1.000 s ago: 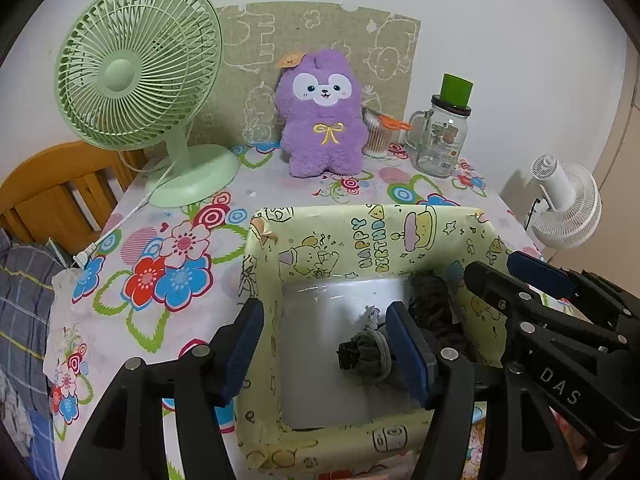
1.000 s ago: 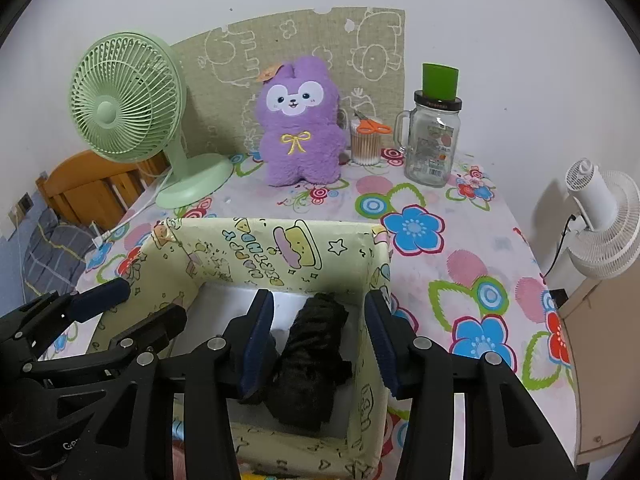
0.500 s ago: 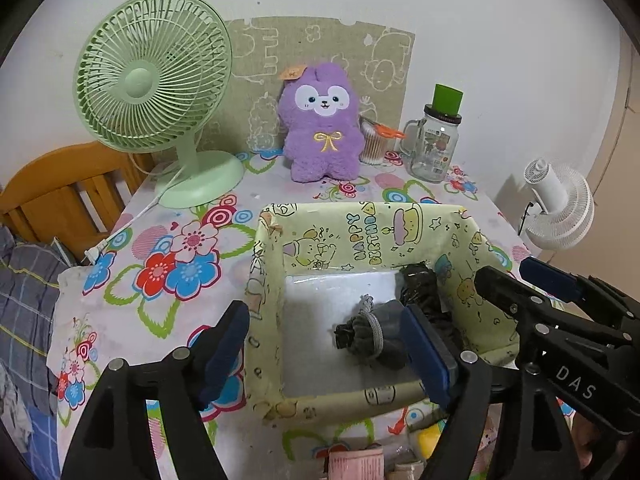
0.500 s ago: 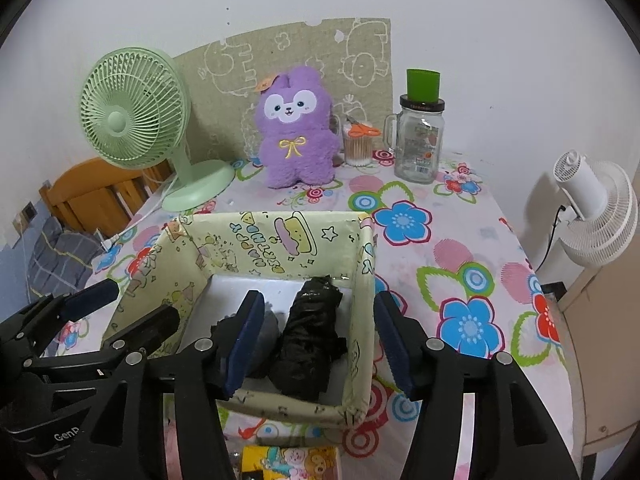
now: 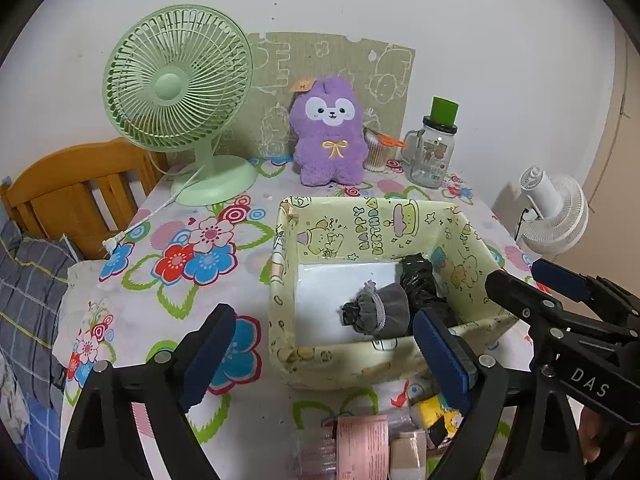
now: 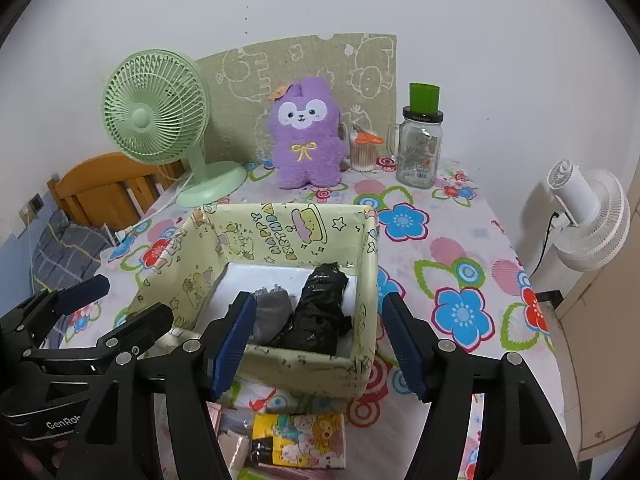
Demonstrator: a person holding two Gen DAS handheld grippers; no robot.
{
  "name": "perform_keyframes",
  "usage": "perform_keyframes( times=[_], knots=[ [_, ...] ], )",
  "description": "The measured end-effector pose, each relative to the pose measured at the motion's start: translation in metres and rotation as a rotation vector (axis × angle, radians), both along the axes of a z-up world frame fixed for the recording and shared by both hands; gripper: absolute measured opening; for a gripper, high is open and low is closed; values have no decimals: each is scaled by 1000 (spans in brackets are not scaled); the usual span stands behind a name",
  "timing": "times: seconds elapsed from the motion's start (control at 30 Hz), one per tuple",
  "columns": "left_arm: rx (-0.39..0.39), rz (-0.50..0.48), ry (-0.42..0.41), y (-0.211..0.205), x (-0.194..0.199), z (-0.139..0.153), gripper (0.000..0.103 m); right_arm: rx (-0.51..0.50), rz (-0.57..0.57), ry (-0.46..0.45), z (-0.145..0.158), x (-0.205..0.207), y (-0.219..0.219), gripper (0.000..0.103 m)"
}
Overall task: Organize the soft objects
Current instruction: 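Withdraw both grippers from the box back toward the remaining items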
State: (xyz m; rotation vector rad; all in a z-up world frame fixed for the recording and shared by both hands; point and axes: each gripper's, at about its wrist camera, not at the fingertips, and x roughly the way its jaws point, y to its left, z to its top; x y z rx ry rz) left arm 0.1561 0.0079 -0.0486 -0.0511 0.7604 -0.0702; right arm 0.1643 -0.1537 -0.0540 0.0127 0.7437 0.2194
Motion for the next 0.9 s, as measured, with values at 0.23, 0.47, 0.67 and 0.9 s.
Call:
perform_keyframes(
  times=[0.23, 0.47, 0.67, 0.9],
  knots=[
    [2, -2, -29, 2, -17, 5, 95, 10, -6, -20, 5, -17, -4, 76],
    [-20, -1, -43, 6, -33, 9, 100, 34, -4, -46, 14, -36, -8, 79],
    [-10, 16, -61, 7, -46, 14, 101, 44, 15, -93, 25, -55, -8, 92],
    [3, 19, -93, 5, -61, 20, 103, 45, 22, -123, 33, -71, -8, 92]
  ],
)
